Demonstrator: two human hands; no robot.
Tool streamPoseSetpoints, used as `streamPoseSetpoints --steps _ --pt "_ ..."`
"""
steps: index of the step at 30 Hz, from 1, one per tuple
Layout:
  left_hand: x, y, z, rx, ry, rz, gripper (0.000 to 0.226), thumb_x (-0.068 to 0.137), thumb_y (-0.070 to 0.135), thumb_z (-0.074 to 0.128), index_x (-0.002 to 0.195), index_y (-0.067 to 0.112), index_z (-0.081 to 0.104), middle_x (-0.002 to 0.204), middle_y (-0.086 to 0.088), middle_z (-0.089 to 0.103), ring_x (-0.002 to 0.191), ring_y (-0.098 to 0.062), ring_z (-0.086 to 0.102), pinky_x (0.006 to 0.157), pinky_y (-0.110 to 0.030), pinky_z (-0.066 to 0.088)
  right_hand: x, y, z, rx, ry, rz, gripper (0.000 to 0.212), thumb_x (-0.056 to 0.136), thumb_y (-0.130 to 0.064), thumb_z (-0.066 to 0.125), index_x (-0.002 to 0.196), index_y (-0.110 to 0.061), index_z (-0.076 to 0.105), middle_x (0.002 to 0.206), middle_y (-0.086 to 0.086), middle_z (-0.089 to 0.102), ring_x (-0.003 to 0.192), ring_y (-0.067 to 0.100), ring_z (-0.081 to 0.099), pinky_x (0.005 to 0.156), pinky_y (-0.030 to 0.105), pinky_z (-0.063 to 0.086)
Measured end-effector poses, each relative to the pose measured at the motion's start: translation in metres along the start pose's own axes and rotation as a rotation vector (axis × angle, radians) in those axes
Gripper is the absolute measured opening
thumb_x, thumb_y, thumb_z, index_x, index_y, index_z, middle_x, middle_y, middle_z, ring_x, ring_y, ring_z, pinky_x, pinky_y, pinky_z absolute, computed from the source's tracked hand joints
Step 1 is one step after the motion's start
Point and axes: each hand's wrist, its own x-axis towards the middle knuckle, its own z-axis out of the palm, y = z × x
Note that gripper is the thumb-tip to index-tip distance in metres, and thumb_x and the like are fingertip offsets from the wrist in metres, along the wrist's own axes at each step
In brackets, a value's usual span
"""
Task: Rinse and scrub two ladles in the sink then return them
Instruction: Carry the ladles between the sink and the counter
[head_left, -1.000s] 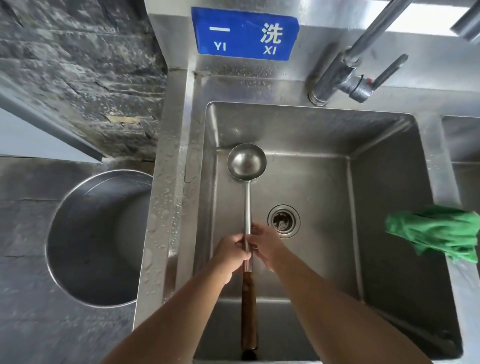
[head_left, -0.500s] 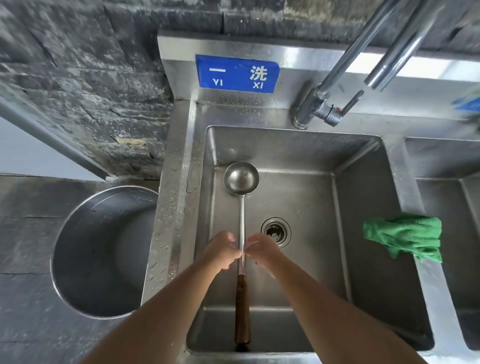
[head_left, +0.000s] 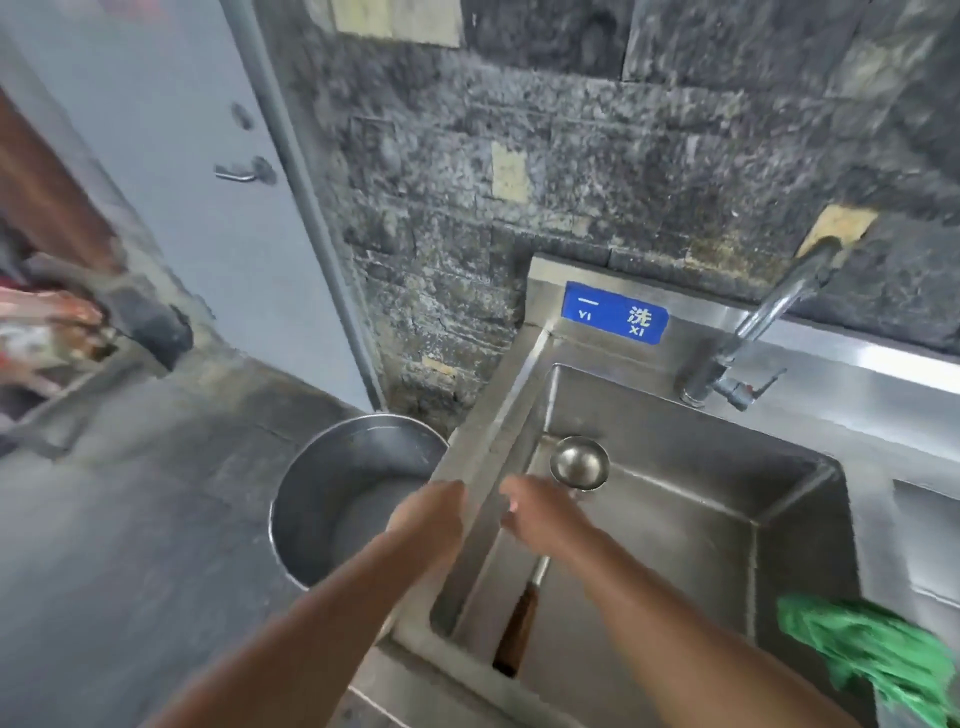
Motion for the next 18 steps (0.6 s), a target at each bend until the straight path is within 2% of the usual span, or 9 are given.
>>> streamPoseSetpoints --steps 6,11,15,18 --pt "-0.151 -0.092 0.004 -0.128 0.156 -0.407 0.035 0.085 0.017 0.052 0.119 0.024 0.061 0.123 -0.004 0.066 0.111 -0.031 0.065 0.09 -0.039 0.056 -0.039 -0.109 0.047 -0.089 -0.174 -0.345 0.044 0.084 -0.036 0.062 0.125 -0.021 0.057 0.118 0.004 0.066 0.112 0.026 0.062 0.09 0.032 0.048" --pt "-0.282 -0.157 0.008 -0.237 0.278 -0.705 0.041 0.083 0.013 0.052 0.122 0.022 0.058 0.127 -0.007 0.064 0.115 -0.032 0.062 0.094 -0.038 0.054 -0.089 -0.217 0.103 -0.174 -0.301 -0.607 0.043 0.085 -0.038 0.066 0.125 -0.023 0.06 0.113 0.001 0.068 0.108 0.021 0.063 0.086 0.028 0.046" --pt "-0.4 -0.198 0.022 -0.298 0.39 -0.928 0.037 0.083 0.011 0.049 0.116 0.024 0.06 0.123 -0.005 0.064 0.112 -0.032 0.063 0.088 -0.036 0.052 -0.154 -0.309 0.172 -0.249 -0.402 -0.84 0.043 0.087 -0.038 0.067 0.126 -0.021 0.059 0.113 0.002 0.068 0.108 0.022 0.063 0.079 0.025 0.042" --pt "-0.501 -0.226 0.044 -0.358 0.473 -1.097 0.03 0.082 0.014 0.05 0.11 0.024 0.059 0.117 -0.003 0.064 0.106 -0.031 0.064 0.079 -0.035 0.052 -0.228 -0.37 0.235 -0.352 -0.48 -1.037 0.043 0.086 -0.04 0.068 0.124 -0.024 0.059 0.115 0.002 0.069 0.109 0.024 0.063 0.085 0.029 0.047"
